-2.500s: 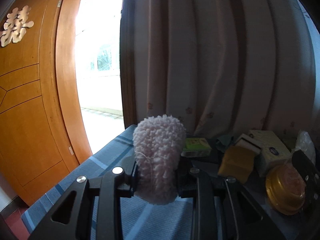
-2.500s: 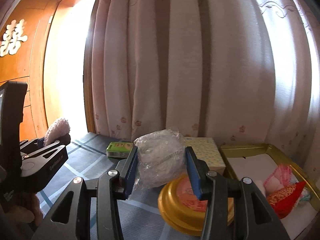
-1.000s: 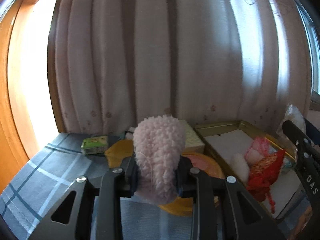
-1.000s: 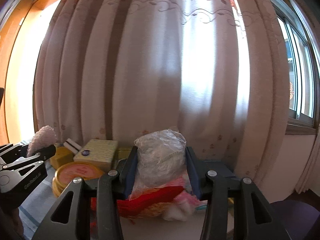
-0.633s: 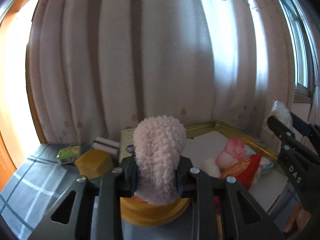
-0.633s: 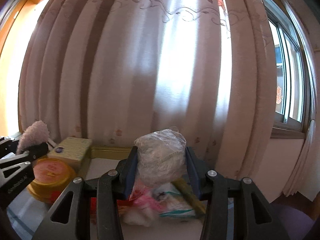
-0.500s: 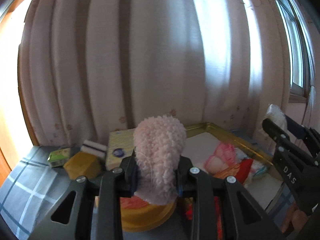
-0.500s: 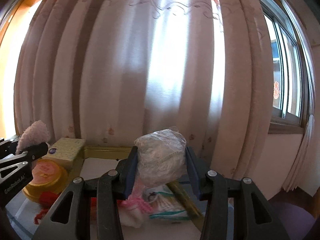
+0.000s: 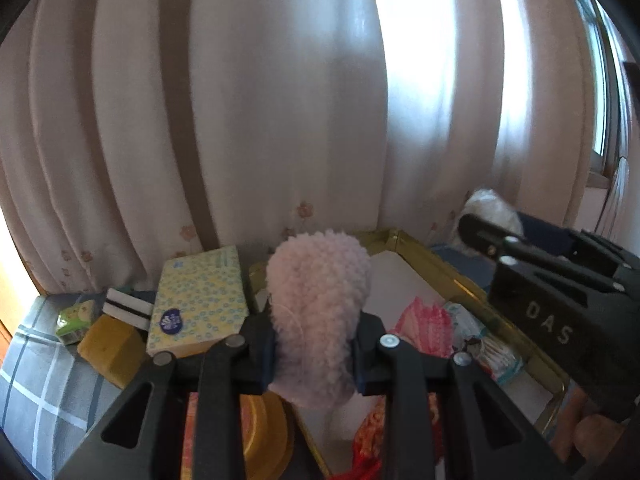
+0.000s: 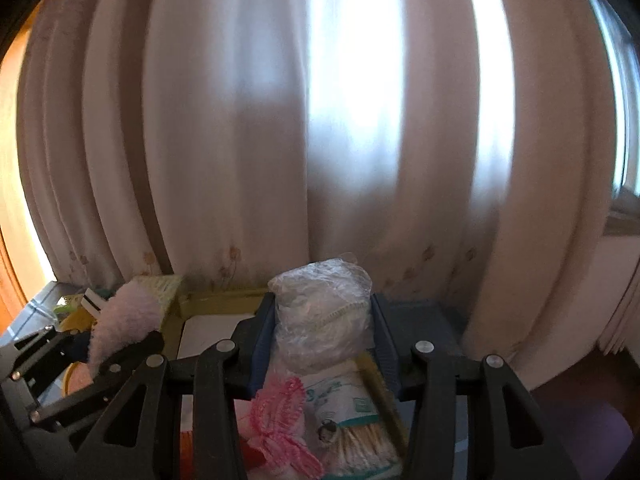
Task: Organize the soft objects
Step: 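Open both tools to drop the puff and plastic bag into the tray, then withdraw both open tools from the tray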
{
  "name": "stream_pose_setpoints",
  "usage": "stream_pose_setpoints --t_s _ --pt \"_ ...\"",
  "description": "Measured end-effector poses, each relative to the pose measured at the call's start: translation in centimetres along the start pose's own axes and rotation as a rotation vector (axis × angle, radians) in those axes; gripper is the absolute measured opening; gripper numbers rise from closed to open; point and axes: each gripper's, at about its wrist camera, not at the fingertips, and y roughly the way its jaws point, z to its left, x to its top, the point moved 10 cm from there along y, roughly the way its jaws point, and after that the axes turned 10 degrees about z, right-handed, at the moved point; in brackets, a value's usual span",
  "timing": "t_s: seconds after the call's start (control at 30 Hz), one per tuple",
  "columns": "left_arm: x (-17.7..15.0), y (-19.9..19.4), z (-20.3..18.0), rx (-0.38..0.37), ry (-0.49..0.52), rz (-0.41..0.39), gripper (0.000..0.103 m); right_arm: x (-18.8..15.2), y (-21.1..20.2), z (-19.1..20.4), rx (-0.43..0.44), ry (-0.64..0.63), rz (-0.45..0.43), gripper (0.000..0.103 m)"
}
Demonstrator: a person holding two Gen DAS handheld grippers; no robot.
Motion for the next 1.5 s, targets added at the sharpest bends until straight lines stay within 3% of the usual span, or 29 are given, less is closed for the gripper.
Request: stream_pose_setpoints --t_s 0.3,0.33,0.37,0.4,0.47,0.53,0.63,0.77,0.87,0.97,1.13,1.3,1.5 --pt "0.0 2.8 -0.1 0.001 -0.013 0.107 0.029 -1.1 5.0 -0.1 0.097 0.068 0.217 0.049" --pt "0.1 2.8 -0.1 0.001 -0.014 0.108 0.034 -1.2 5.3 0.0 0.109 0.072 0.227 0.05" --pt "0.2 2.9 -0.1 0.003 -0.019 0.113 0.047 -1.3 5.5 0.0 0.126 0.079 0.241 0.05" --pt "0.3 3.0 -0.1 0.001 -0.024 0.115 0.052 -1.4 5.8 0.0 0.138 0.092 0.255 0.051" --pt "0.7 3.1 -0.4 -0.013 -0.021 0.114 0.075 -1.5 6.4 0.0 0.16 0.114 0.268 0.057" --pt "1.0 3.0 -1.1 -0.029 0.005 0.108 0.08 -1.6 6.7 0.1 0.198 0.139 0.284 0.069" --pt "1.3 2.3 -1.6 -0.027 0.052 0.083 0.1 -1.7 7.0 0.5 0.257 0.194 0.301 0.07" --pt "1.3 0.4 -1.4 -0.024 0.058 0.024 0.102 -1.4 5.6 0.2 0.269 0.215 0.253 0.07" --pt "1.0 -1.0 -1.2 -0.046 0.048 -0.014 0.102 -1.2 3.9 -0.4 0.29 0.265 0.179 0.076" --pt "0.9 -2.5 -0.5 -0.019 0.036 -0.082 0.102 -1.4 2.1 -1.2 0.275 0.308 0.1 0.077" --pt "0.3 -4.3 1.7 0.042 0.026 -0.171 0.102 -2.5 -1.0 -1.5 0.164 0.337 -0.057 0.078" --pt "-0.5 -4.6 4.2 0.096 0.001 -0.207 0.102 -2.9 -4.1 -0.8 0.021 0.294 -0.213 0.087" --pt "-1.6 -4.6 6.7 0.17 -0.017 -0.23 0.102 -3.1 -7.2 0.7 -0.113 0.227 -0.37 0.09"
